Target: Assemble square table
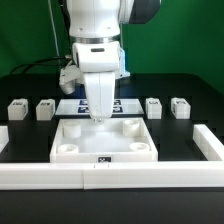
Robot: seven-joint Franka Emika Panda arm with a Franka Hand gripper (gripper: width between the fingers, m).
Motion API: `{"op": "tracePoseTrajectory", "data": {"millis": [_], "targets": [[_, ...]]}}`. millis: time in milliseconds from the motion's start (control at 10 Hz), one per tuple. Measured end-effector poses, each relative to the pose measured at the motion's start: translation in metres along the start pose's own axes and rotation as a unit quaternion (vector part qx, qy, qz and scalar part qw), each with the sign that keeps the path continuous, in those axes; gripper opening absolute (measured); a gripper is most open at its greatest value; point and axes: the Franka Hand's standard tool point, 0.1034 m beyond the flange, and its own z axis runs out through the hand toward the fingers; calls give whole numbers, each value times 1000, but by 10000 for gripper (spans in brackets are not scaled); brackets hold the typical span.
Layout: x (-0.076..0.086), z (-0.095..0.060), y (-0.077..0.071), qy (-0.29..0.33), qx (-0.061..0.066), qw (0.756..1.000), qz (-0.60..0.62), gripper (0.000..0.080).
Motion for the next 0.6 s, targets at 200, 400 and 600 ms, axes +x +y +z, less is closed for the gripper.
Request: {"op": "tracePoseTrajectory", "data": {"millis": [200,400,600], "targets": [[0,0,0,0,-2,1000,4,55],[0,0,1,0,-2,1000,4,55],[0,0,1,0,-2,1000,4,55]]}}
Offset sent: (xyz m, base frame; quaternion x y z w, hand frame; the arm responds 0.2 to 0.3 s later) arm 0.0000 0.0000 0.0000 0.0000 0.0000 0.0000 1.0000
